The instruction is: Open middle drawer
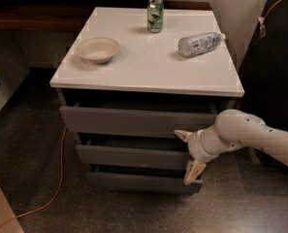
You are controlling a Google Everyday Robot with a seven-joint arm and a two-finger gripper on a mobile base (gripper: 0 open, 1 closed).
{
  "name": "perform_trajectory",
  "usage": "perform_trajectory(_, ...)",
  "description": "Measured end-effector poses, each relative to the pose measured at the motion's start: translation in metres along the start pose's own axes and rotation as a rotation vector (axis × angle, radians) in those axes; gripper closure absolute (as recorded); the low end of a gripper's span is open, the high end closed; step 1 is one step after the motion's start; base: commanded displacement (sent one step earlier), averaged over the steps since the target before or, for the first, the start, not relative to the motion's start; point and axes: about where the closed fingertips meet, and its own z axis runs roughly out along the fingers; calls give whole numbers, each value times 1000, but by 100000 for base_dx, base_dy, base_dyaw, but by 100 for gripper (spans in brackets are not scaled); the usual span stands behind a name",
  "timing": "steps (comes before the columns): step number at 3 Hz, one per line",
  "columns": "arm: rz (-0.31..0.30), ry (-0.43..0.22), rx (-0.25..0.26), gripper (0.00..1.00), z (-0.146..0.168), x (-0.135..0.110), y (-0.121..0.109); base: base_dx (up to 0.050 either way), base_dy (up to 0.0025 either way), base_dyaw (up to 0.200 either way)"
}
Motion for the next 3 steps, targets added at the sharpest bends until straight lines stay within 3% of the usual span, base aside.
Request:
perform_trajectory(2,-9,-33,-40,0,39,21,17,0,0,0)
perform_trajectory(3,-10,-18,-50,0,57,31,24,0,0,0)
